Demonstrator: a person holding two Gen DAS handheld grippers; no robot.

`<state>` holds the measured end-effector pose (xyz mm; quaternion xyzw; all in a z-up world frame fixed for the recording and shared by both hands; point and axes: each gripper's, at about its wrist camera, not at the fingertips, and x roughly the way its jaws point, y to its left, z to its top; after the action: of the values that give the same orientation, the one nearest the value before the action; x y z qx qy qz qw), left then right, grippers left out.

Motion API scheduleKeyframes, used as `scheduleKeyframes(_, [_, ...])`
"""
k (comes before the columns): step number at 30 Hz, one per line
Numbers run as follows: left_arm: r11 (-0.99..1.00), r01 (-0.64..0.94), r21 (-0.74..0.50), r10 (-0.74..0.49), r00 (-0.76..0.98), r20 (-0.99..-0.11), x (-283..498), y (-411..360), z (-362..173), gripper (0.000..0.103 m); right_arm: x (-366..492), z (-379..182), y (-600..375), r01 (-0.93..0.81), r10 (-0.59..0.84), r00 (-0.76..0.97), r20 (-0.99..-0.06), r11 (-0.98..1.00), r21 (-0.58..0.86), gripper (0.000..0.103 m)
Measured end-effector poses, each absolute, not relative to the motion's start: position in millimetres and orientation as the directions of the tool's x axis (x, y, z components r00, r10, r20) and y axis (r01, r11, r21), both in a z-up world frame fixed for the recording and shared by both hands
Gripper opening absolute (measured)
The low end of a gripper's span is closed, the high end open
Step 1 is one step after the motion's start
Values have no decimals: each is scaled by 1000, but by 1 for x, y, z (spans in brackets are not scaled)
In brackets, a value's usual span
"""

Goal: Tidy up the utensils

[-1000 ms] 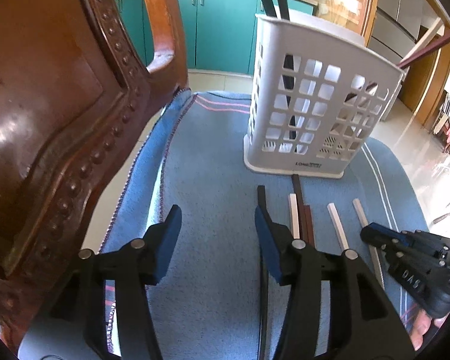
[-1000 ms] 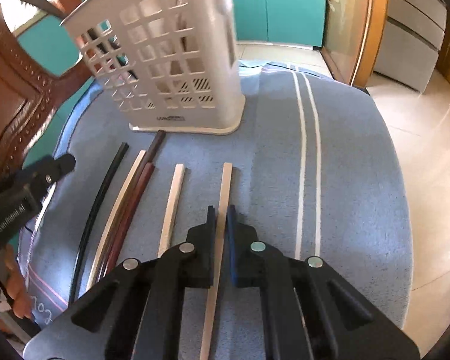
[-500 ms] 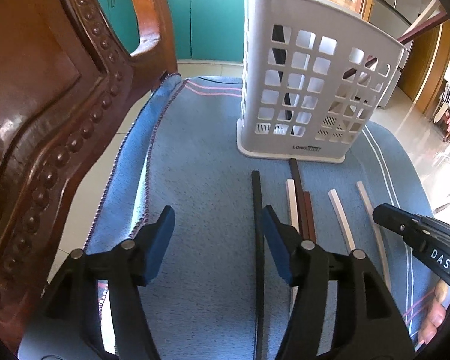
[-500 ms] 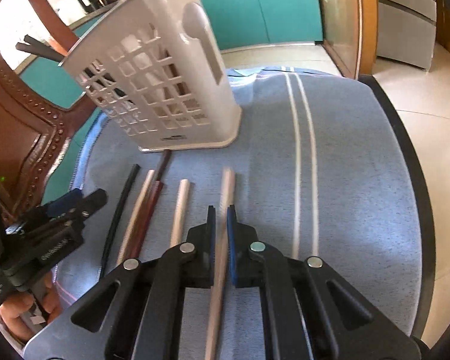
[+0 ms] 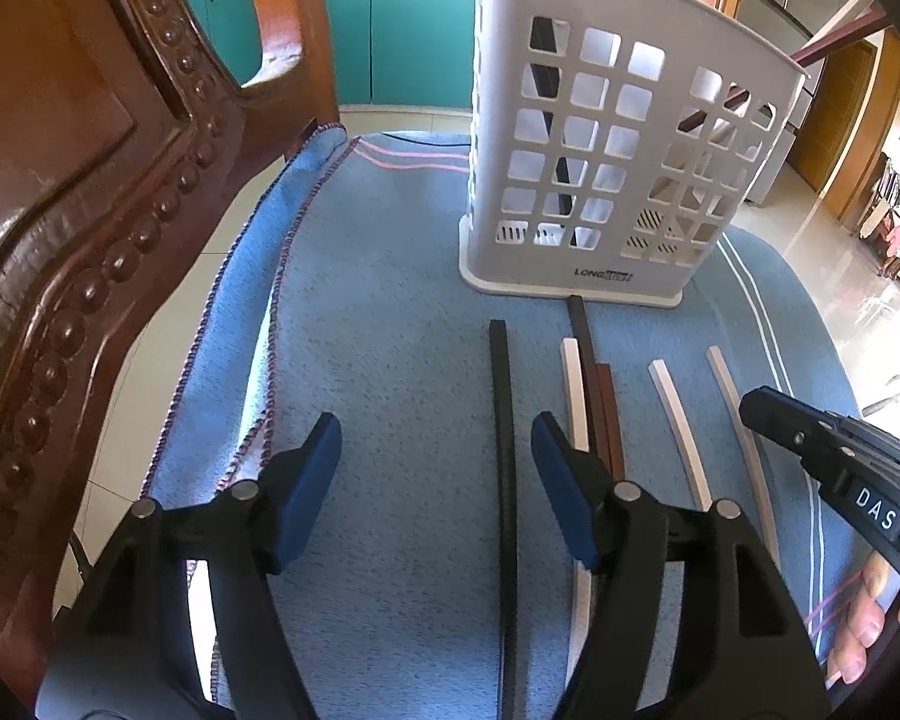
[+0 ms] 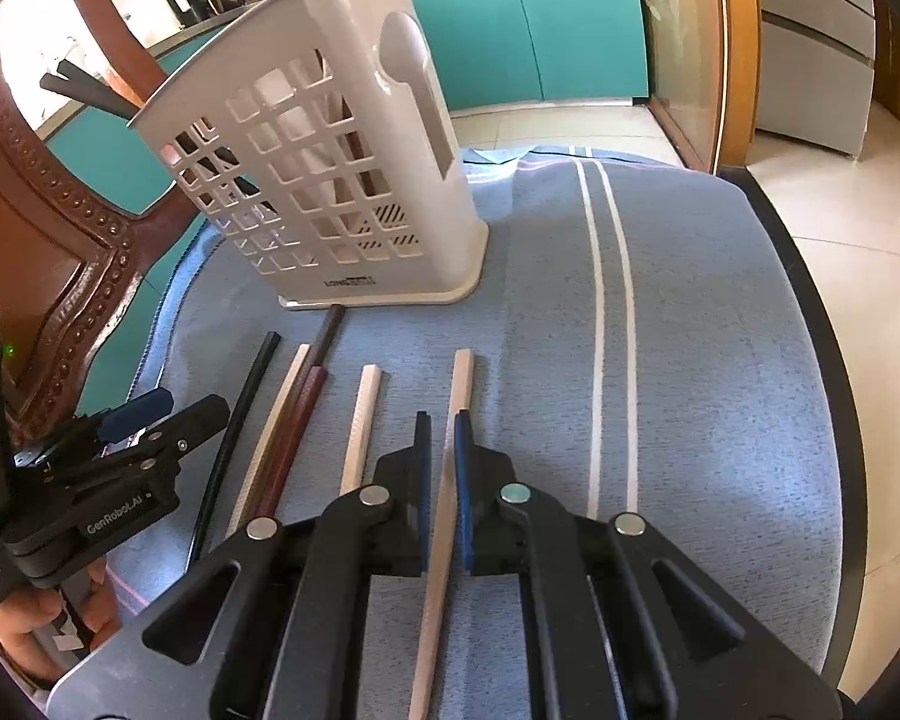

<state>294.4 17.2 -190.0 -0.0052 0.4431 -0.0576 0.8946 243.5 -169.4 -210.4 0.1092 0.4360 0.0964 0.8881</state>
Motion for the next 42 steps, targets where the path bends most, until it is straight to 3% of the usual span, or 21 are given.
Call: scheduleKeyframes(42, [979,168,-117,-192,553,-811,299,-15,-225,68,242,-218,-163,-92,247,601,-760,966,241,9])
